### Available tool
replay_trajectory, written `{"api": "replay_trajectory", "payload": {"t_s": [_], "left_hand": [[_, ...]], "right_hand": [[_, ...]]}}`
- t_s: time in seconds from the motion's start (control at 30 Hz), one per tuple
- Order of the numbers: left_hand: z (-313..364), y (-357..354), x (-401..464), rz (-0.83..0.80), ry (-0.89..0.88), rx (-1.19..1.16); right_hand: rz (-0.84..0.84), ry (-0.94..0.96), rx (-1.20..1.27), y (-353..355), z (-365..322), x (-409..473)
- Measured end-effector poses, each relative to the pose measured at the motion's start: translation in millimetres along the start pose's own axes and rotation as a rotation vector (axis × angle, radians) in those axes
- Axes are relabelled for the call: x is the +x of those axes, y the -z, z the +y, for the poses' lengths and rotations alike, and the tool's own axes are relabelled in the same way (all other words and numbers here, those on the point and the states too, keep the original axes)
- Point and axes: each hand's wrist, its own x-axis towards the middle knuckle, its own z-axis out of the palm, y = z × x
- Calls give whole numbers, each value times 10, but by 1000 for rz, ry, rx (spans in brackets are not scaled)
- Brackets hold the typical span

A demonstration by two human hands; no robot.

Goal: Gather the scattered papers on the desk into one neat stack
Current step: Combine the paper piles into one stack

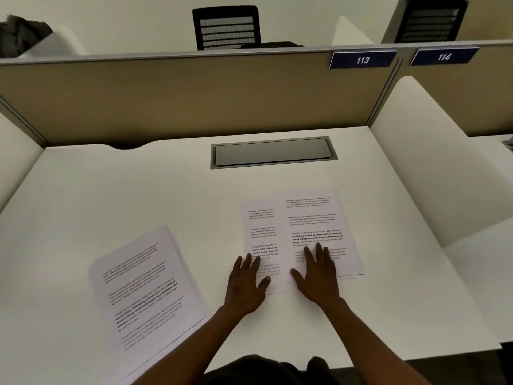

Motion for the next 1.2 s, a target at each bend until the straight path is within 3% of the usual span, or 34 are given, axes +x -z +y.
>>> {"api": "replay_trajectory", "payload": {"t_s": [0.23,0.3,0.4,0.5,0.57,0.77,0.97,1.2], "left_hand": [[41,25,24,9,40,-59],[65,35,20,38,63,-105],[115,64,28,55,136,-205],[193,118,91,76,209,-312],[247,170,145,109,270,-381],[337,241,236,164,385,-611],[378,249,222,182,423,-677],[397,311,314,111,526,-895]], "right_hand": [[10,103,7,-159,-235,-176],[107,84,111,-69,-224,-156],[273,-112,225,131,-67,-27],[171,-358,226,300,177,124],[57,-396,185,312,280,168],[40,-200,106,133,193,95],[27,-61,81,-33,-13,-35],[-4,-20,88,-61,-7,-86]]}}
